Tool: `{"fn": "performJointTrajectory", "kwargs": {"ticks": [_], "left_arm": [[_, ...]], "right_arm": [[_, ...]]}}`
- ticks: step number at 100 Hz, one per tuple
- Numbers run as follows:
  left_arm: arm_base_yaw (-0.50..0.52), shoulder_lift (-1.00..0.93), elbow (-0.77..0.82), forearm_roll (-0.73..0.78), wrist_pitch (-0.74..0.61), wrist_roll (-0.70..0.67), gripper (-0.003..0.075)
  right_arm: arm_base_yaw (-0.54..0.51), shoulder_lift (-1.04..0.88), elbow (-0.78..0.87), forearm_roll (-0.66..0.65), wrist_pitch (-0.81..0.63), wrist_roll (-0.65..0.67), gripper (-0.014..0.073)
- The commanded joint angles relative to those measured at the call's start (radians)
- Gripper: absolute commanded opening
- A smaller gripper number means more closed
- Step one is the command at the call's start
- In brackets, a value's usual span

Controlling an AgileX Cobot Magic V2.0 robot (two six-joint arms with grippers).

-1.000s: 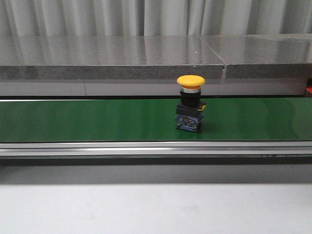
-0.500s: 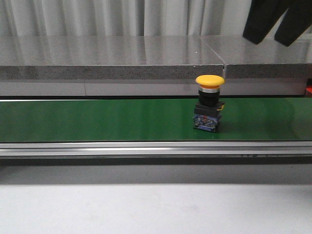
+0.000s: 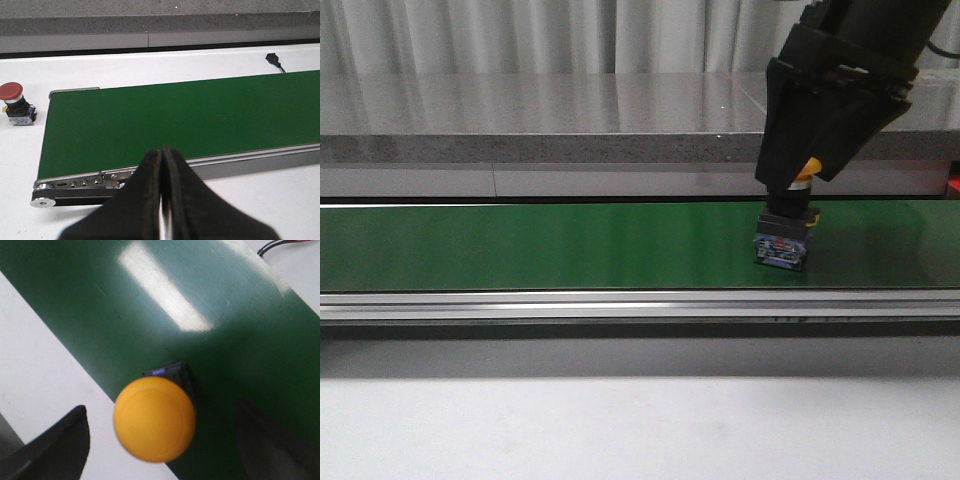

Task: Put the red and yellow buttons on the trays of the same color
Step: 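Move the right gripper over the yellow button on the belt and grasp, then carry the yellow button with the right gripper into the yellow tray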

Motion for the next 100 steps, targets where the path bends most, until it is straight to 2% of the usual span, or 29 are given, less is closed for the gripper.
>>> {"fn": "performJointTrajectory", "kwargs": {"ticks": [1,17,24,31,58,71,100], "left_arm": [[-0.009,0.004,-0.028,-0.010,-0.068,0.000,-0.0021],[-0.009,0.004,-0.028,-0.010,-0.068,0.000,-0.0021],[-0.009,0.004,-0.028,-0.010,-0.068,0.000,-0.0021],[-0.009,0.004,-0.028,-0.010,-0.068,0.000,-0.0021],[-0.009,0.004,-0.028,-0.010,-0.068,0.000,-0.0021],[-0.009,0.004,-0.028,-0.010,-0.068,0.000,-0.0021],[-0.009,0.004,-0.028,-0.010,-0.068,0.000,-0.0021]], "right_arm": [[-0.001,-0.033,-0.034,0.033,-0.034,-0.019,0.0490],[-0.002,-0.033,-0.034,0.028,-0.036,-0.019,0.0185],[-0.002,-0.037,-0.034,0.019,-0.040,-0.019,0.0101],[-0.003,-0.049,-0.034,0.019,-0.048,-0.018,0.0053],[-0.029,-0.151,-0.033,0.017,-0.074,0.102,0.0038],[-0.068,-0.206,-0.033,0.015,-0.074,0.189,0.0038],[-0.174,-0.324,-0.032,-0.023,-0.058,0.278,0.0038]]}}
